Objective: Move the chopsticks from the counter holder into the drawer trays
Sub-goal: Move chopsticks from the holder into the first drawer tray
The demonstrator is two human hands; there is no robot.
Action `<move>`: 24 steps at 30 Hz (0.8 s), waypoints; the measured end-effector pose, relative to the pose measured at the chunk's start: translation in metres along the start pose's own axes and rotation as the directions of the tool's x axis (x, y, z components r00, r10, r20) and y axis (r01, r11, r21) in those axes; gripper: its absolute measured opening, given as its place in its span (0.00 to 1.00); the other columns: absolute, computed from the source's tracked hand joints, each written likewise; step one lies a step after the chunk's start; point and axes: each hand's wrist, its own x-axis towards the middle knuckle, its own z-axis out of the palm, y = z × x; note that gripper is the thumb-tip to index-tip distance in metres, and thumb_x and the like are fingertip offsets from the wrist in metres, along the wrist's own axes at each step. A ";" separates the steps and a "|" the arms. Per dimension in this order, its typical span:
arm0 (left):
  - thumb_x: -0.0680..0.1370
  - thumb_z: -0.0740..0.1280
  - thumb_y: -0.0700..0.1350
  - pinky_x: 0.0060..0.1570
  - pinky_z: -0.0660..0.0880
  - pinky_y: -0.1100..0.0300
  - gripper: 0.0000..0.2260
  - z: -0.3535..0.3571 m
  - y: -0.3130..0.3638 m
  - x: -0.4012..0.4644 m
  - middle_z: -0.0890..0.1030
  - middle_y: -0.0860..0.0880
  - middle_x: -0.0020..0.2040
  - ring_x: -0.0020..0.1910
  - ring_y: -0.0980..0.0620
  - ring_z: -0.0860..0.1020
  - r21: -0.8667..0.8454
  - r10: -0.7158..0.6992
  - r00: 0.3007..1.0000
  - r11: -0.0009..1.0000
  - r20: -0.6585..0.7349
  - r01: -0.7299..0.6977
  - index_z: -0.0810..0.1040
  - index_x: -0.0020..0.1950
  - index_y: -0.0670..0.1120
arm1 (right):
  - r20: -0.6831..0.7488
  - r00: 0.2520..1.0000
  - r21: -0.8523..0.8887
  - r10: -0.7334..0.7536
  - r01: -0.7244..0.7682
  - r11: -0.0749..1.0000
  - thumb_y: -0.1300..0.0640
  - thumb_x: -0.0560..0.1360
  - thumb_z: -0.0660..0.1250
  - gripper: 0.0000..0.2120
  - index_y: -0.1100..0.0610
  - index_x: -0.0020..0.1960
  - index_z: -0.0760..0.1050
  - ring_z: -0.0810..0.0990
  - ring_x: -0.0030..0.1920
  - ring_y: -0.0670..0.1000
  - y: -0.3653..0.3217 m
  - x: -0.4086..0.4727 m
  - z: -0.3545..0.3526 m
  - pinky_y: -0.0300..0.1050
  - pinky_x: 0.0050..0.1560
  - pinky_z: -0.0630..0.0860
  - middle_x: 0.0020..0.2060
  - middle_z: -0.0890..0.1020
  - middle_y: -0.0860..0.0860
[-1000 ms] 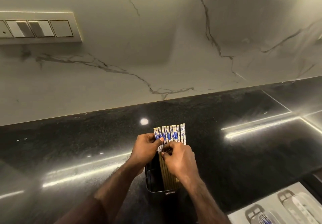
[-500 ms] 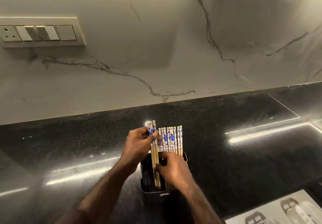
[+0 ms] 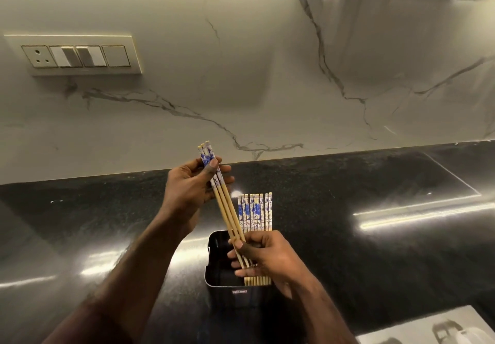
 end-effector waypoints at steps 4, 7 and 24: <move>0.80 0.62 0.41 0.41 0.83 0.53 0.08 -0.001 -0.001 -0.013 0.85 0.41 0.46 0.42 0.45 0.85 -0.104 -0.046 0.998 0.994 -0.042 0.042 0.78 0.55 0.39 | 0.135 0.989 0.063 0.051 -0.060 0.996 0.55 0.76 0.70 0.13 0.60 0.57 0.82 0.85 0.46 0.58 -0.011 -0.021 -0.005 0.52 0.46 0.84 0.50 0.85 0.63; 0.80 0.62 0.41 0.43 0.83 0.52 0.09 -0.001 -0.003 -0.024 0.85 0.40 0.47 0.43 0.45 0.85 -0.176 -0.102 0.994 0.980 -0.039 0.094 0.77 0.57 0.38 | 0.150 0.986 0.017 0.073 -0.076 0.997 0.55 0.77 0.69 0.12 0.60 0.57 0.82 0.84 0.43 0.57 -0.019 -0.039 -0.004 0.53 0.42 0.84 0.49 0.85 0.62; 0.80 0.63 0.42 0.46 0.83 0.50 0.11 -0.022 0.002 -0.139 0.84 0.39 0.50 0.48 0.43 0.85 -0.225 -0.244 0.960 0.936 0.140 0.271 0.78 0.59 0.38 | 0.038 0.994 0.059 0.102 -0.104 0.993 0.62 0.77 0.68 0.11 0.66 0.57 0.80 0.85 0.43 0.55 0.024 -0.174 0.055 0.46 0.43 0.84 0.45 0.85 0.61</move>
